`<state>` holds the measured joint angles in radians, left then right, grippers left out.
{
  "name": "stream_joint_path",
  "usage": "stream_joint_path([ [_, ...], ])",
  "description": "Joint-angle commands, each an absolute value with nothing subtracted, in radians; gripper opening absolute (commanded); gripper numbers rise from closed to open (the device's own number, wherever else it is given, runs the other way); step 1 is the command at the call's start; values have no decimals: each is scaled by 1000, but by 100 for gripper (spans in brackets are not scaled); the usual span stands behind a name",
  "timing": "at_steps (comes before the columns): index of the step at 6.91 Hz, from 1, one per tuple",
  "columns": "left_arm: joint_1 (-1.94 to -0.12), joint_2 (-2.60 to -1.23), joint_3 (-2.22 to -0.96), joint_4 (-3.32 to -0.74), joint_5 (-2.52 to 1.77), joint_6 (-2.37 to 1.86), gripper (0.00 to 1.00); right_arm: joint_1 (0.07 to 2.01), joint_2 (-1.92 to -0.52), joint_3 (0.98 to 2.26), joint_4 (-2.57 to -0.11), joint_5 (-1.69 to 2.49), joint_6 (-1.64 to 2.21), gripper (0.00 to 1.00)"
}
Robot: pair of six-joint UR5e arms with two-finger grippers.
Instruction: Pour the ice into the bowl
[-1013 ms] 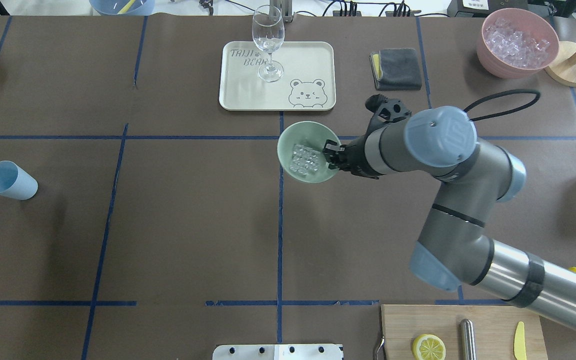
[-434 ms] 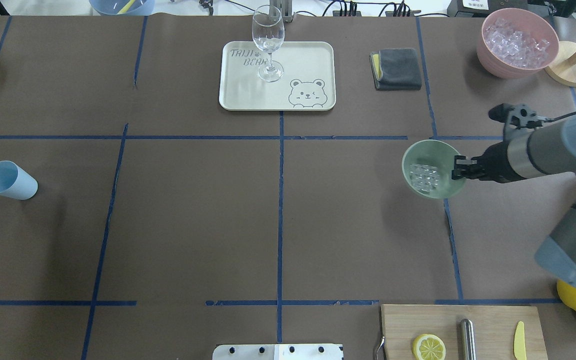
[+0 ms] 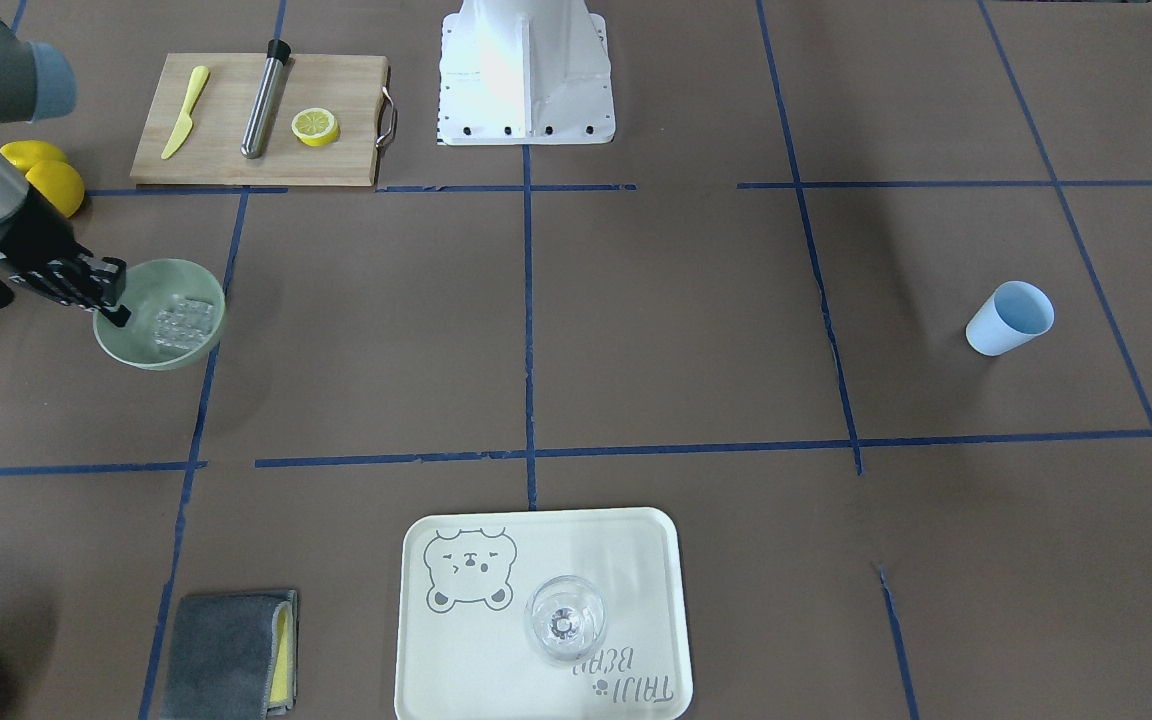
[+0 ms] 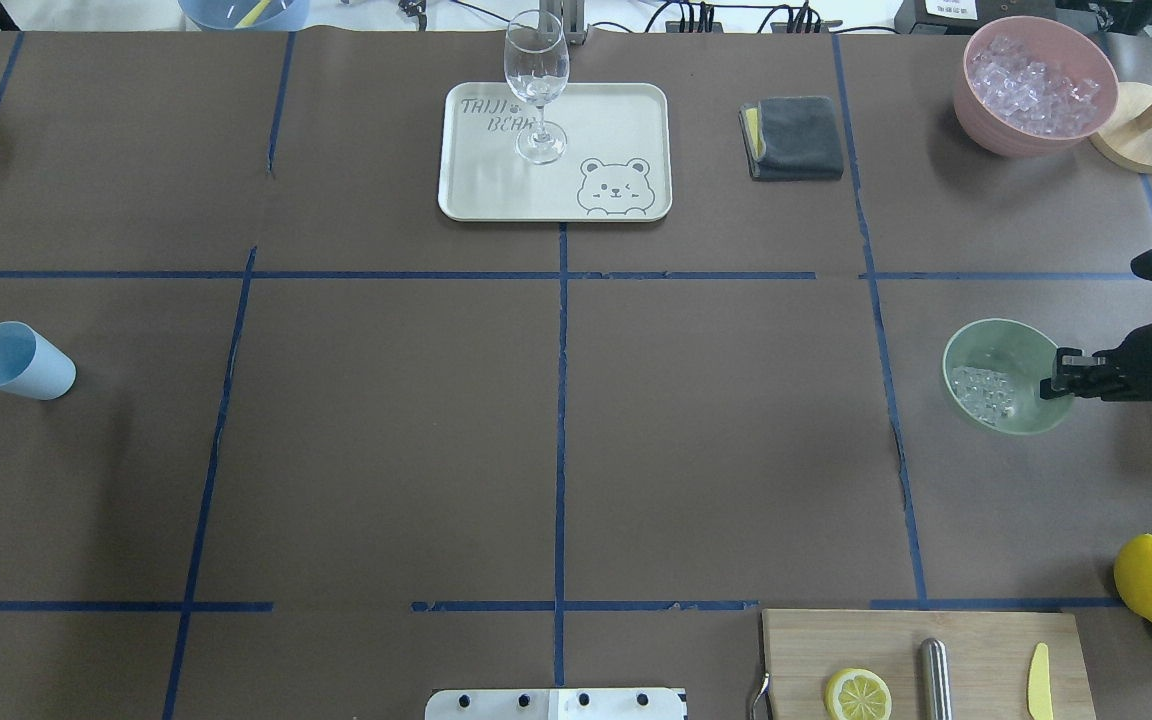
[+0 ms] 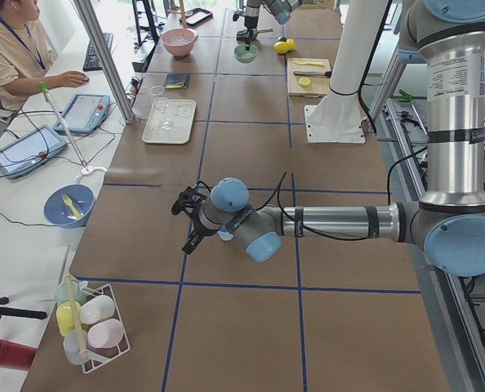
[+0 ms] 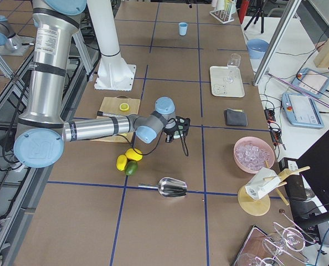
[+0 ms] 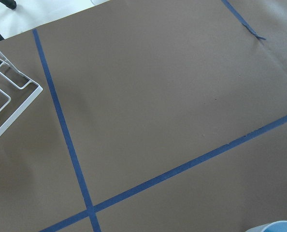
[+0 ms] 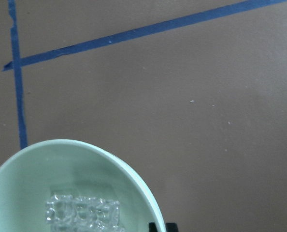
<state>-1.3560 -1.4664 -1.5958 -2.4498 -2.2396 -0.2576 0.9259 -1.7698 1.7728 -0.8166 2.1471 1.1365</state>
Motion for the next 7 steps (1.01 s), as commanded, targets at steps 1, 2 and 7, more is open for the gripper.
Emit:
stream_joint_path([
  [1,-1356,-1466,-1595,-2450,-2240,-258,100,925,-1767,1654,-653,2155,1150,0],
  [2,-1356,-1466,-1594,-2450,-2240,-258,100,925,-1741,1645,-646,2155,1154,0],
  [7,-1356,-1466,-1603,-2450,-2238,-258,100,955,-1729,1657,-650,2170,1147,100],
])
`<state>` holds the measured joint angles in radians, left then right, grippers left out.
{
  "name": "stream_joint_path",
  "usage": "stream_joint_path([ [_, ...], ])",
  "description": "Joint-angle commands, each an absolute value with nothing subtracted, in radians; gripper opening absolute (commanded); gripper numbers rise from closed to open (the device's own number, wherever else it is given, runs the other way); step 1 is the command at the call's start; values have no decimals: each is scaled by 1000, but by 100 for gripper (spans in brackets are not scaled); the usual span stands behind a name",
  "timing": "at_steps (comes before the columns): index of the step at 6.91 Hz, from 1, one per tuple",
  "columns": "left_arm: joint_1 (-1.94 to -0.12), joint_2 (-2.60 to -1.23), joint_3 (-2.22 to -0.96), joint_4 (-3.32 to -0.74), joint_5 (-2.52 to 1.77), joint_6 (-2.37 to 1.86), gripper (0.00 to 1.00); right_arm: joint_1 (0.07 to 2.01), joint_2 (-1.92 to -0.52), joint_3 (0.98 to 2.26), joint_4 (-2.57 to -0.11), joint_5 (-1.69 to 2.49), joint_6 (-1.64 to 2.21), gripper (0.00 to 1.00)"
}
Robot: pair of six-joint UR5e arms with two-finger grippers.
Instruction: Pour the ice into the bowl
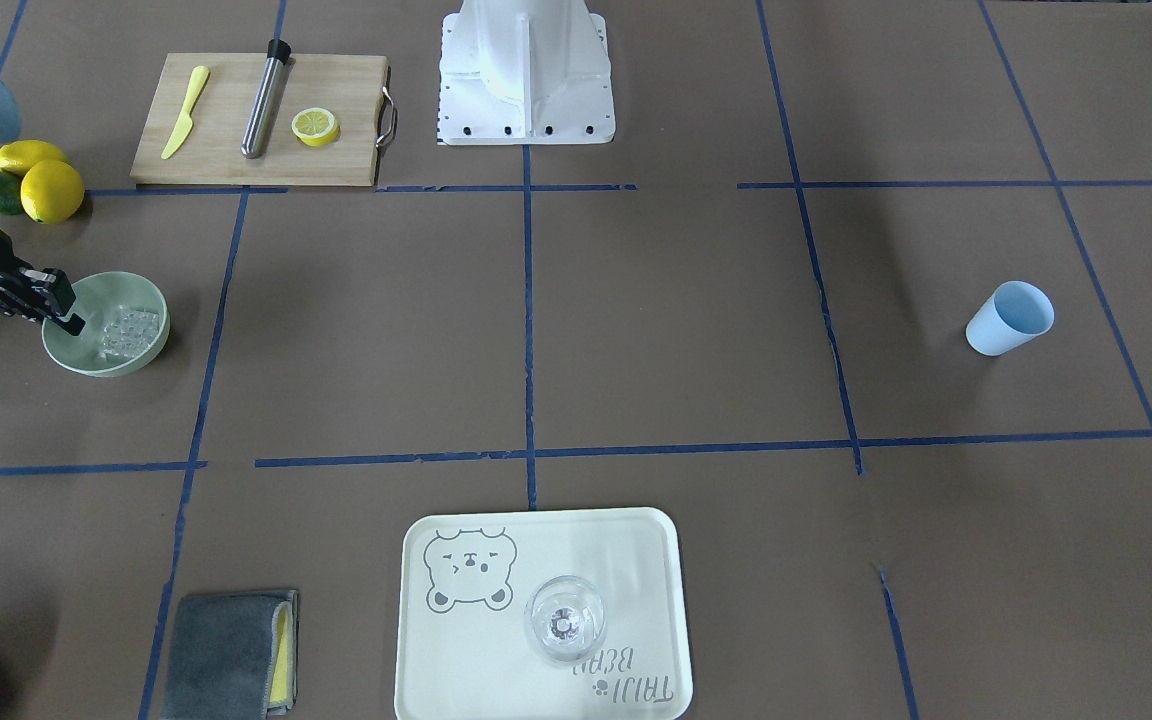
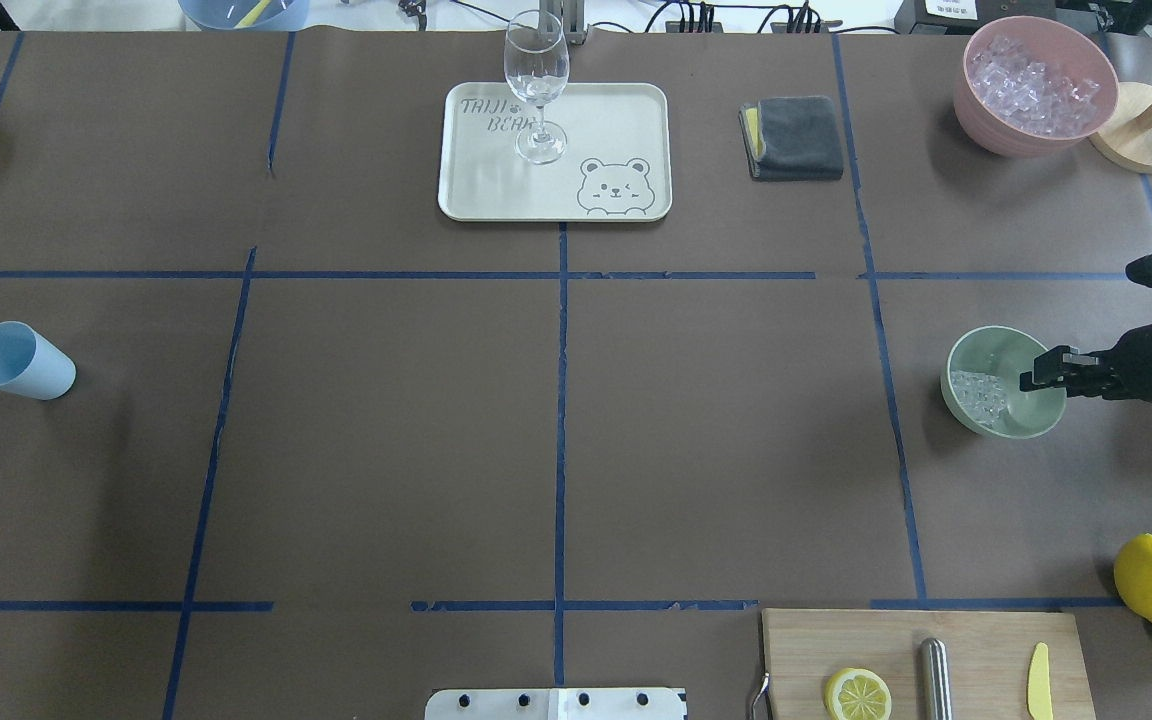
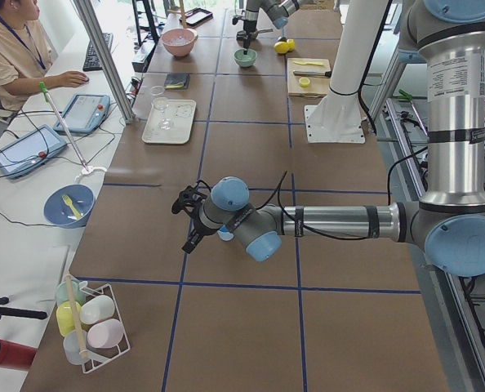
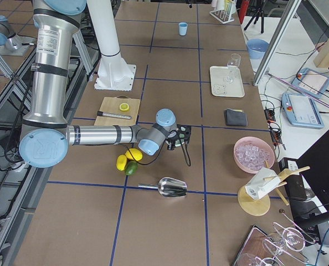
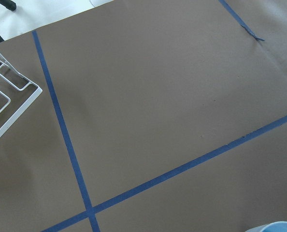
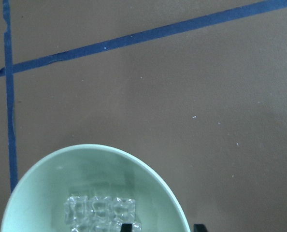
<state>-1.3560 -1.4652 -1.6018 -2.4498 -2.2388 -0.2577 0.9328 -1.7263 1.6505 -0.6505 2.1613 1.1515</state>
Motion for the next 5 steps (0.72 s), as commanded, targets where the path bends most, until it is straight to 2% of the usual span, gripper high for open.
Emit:
stream_joint_path([
  [1,-1356,-1466,-1606,-2450,-2229,-258,100,1071,-1733,1642,-685,2248,1120,100],
  [3,-1355,-1479,-1630,-2371,-2122,-258,100,1297,-1727,1647,-905,2373,761,100],
  [5,-1361,-1524,-1713,-2069,-2217,-249,100,1461,-1654,1652,-1200,2373,398,100],
])
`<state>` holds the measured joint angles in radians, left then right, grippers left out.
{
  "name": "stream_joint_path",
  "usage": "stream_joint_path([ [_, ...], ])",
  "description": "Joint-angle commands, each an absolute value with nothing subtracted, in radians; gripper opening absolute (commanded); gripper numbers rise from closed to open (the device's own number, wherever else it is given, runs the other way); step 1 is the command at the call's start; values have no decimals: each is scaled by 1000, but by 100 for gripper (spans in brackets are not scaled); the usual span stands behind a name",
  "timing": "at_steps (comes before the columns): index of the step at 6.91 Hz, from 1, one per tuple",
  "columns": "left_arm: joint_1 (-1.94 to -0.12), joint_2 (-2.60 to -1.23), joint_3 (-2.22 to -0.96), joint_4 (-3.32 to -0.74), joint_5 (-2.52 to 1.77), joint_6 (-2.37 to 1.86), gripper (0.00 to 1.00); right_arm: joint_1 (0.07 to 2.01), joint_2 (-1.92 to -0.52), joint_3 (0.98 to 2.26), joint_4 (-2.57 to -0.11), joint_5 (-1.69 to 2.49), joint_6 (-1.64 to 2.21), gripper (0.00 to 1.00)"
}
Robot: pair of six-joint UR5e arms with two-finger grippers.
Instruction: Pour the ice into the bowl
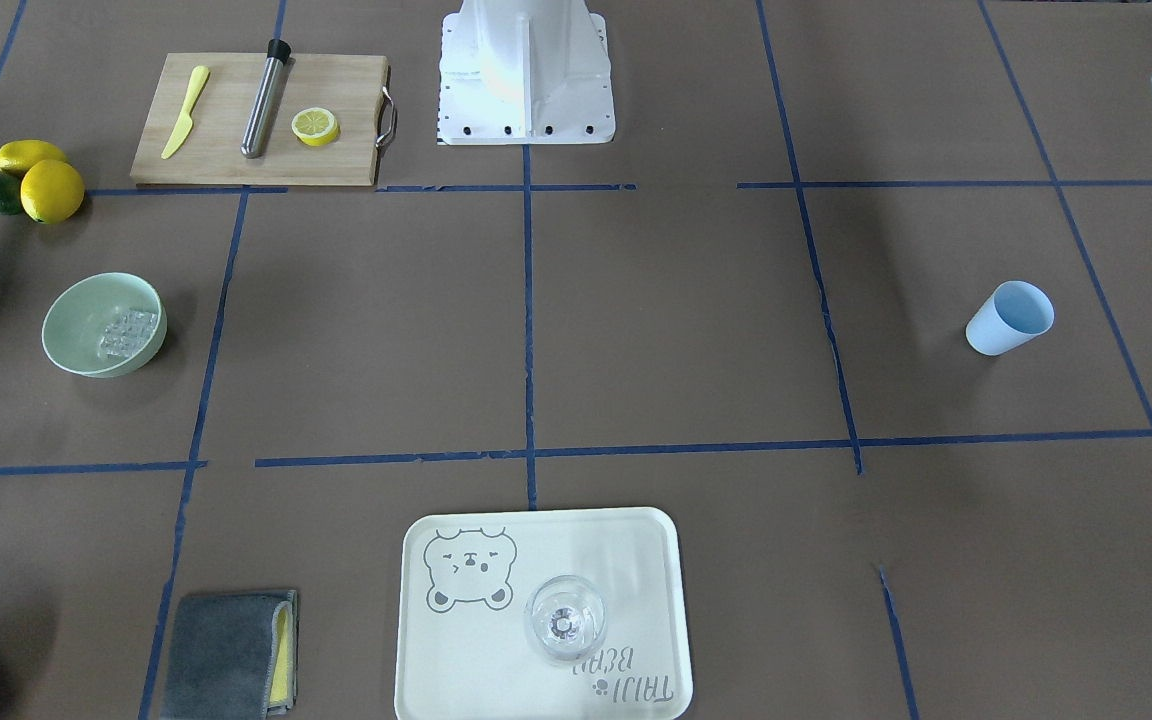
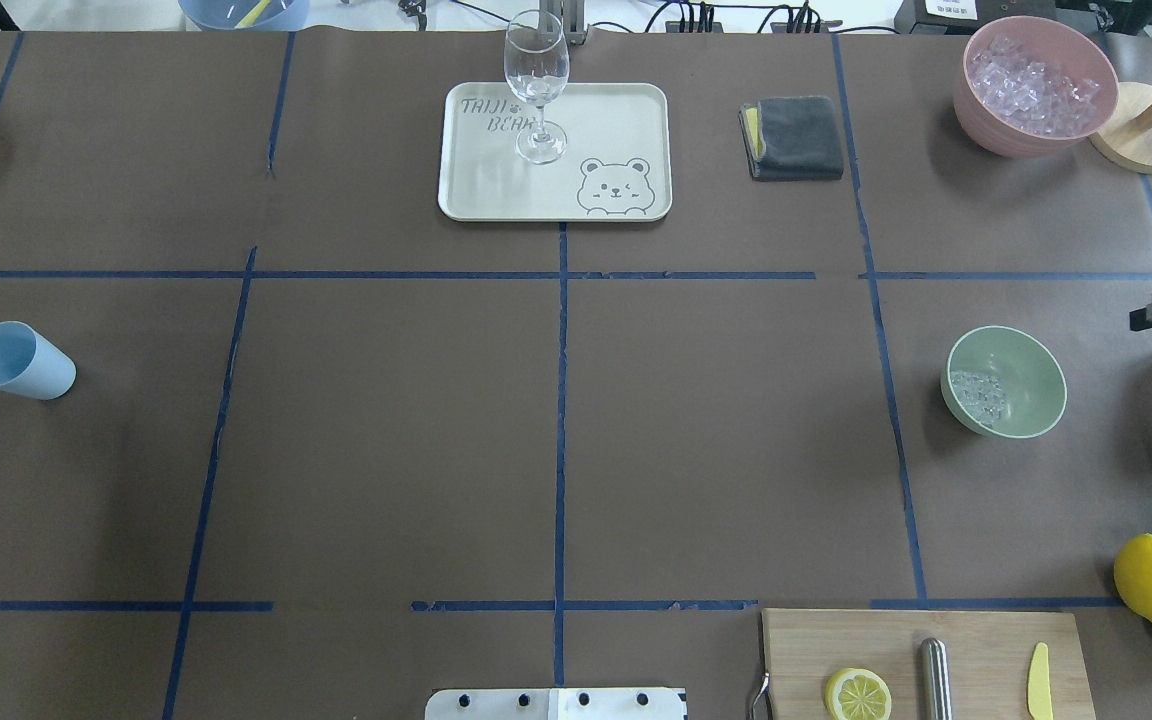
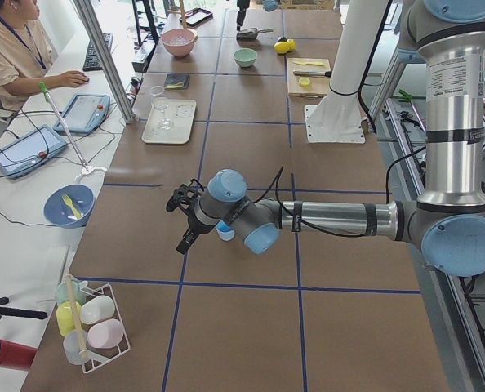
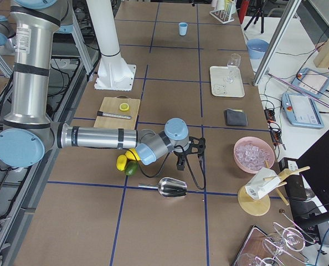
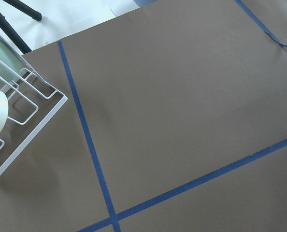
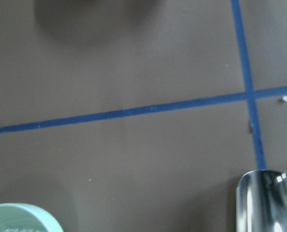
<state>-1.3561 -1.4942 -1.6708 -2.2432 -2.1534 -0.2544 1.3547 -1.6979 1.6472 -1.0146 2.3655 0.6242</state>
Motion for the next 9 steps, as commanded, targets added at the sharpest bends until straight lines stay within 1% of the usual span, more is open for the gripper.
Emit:
stream_joint_path([
  [1,-1415,-1541,-1712,-1965,-2365,-241,100,1509,-1617,1654,-1347,2373,224,100],
  [2,-1443,-1528,-1716,-1950,-2396,-176,100,1519,-1579,1657,-1467,2367,110,100],
  [3,-1465,-1517,-1720,-1880,-2396,-53,100,1520,-1562,1676,-1552,2367,57,100],
  [5,-1612,-1528,-1701,-1632,-2388,221,100,1517,-1562,1690,-1584,2373,22,100],
  [6,-1641,-1560,-1739,-1502,-2387,232,100,1520,-1572,1716,-1609,2373,5,100],
  [7,-1643,-1525,-1738,-1508,-2394,226,100,1519,-1580,1718,-1609,2375,3,100],
  [9,-1634,-1516,-1744,-1523,-2398,216,100,1519,-1583,1732,-1602,2359,5,100],
])
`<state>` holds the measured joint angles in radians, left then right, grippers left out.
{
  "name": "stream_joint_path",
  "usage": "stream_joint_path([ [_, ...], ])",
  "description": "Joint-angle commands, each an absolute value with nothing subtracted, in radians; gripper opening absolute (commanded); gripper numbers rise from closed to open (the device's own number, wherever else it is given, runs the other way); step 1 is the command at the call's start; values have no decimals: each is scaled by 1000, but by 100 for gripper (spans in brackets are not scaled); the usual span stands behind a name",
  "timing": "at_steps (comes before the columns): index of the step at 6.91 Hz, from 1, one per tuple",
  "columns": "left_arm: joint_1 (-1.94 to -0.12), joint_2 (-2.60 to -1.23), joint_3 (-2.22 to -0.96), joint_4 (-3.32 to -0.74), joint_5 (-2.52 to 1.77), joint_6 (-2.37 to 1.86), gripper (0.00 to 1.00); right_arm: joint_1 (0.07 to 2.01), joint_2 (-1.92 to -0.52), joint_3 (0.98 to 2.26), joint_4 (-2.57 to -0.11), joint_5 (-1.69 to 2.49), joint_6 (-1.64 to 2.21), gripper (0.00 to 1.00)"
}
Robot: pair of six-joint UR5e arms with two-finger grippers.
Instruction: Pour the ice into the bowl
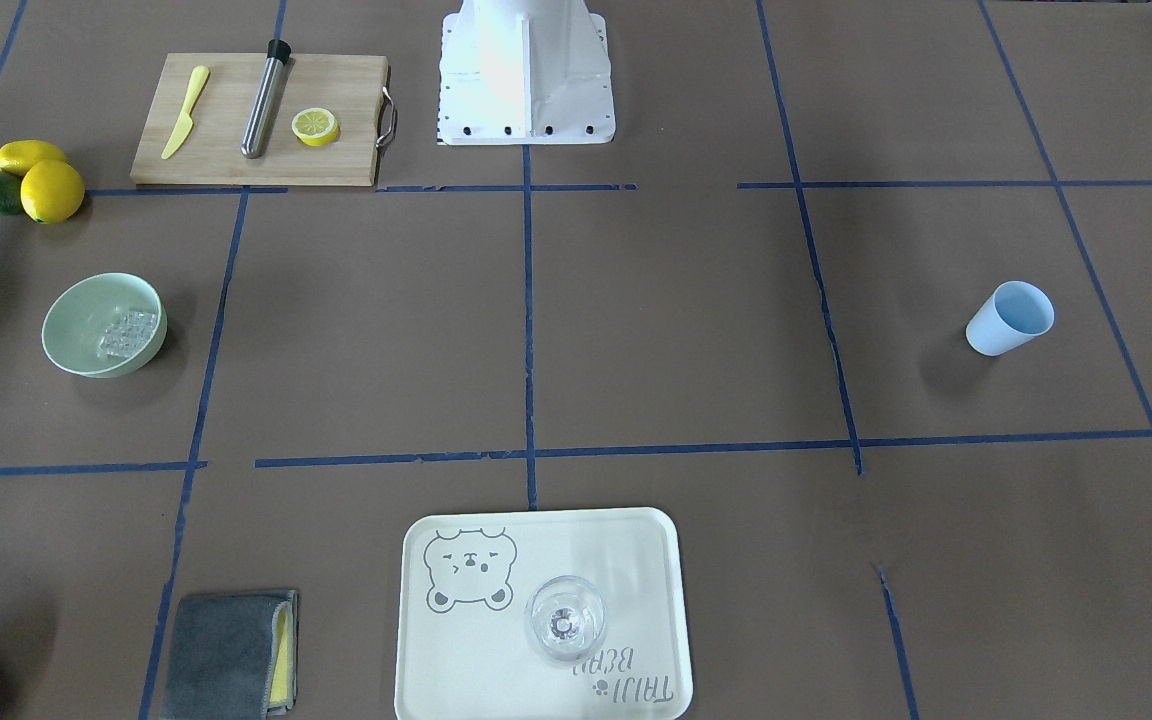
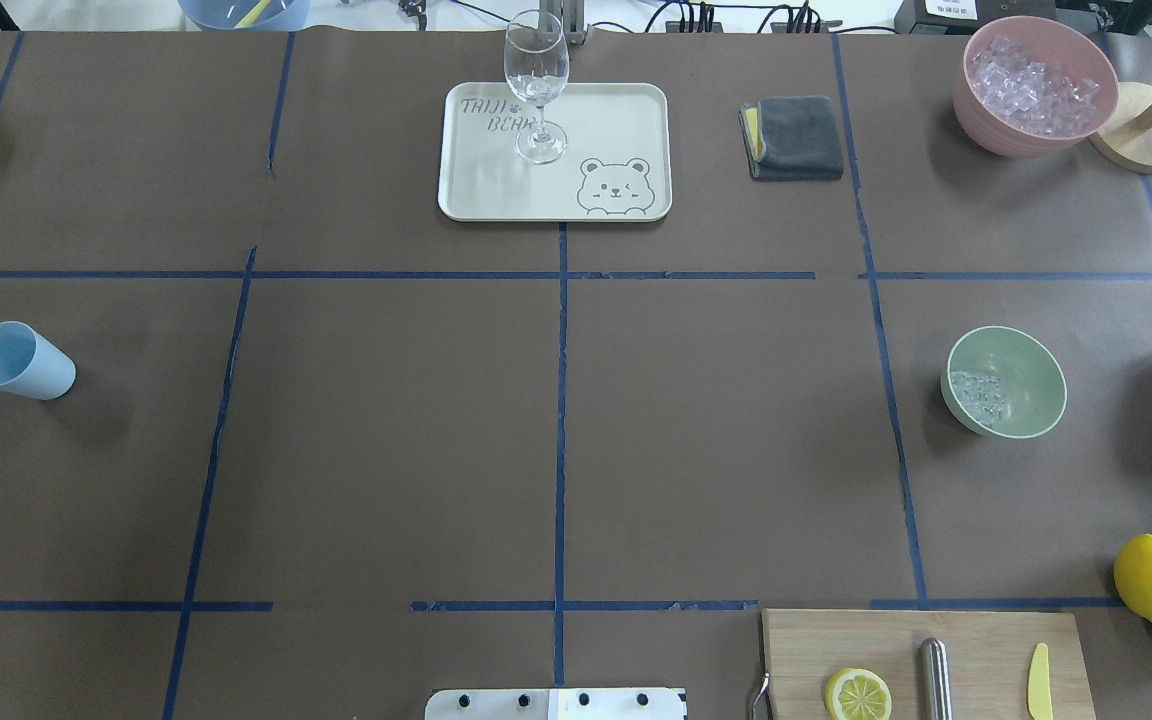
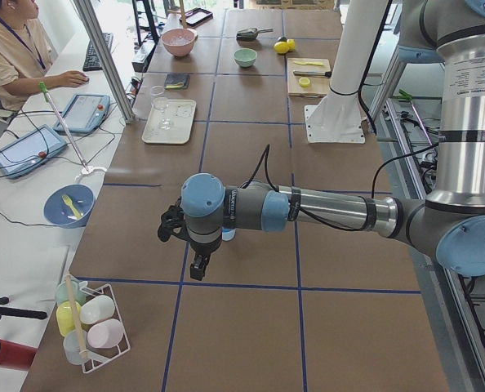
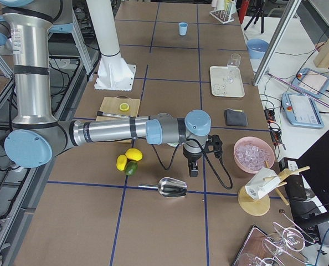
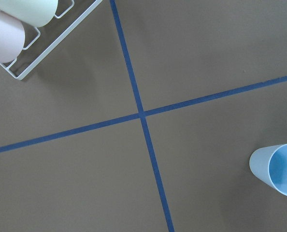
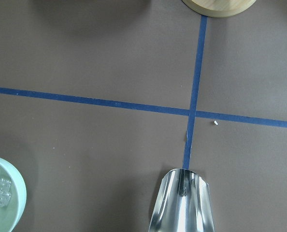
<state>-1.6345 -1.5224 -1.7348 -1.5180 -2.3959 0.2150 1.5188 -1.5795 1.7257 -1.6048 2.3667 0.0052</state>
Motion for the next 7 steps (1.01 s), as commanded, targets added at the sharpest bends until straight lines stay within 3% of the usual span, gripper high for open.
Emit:
stream_joint_path([
  [1,-1634,-1517,-1746,-1526,-2385,215,100,1517,-1601,1730,-1598,2359,3,100],
  [3,-1637,-1520,-1803,-1517,-2381,215,100,1516,-1600,1730,-1600,2376,18,100],
  [7,-1628,-1419,-1778,-1500,-2382,212,100,1514,-1583,1729,-1597,2379,26,100],
])
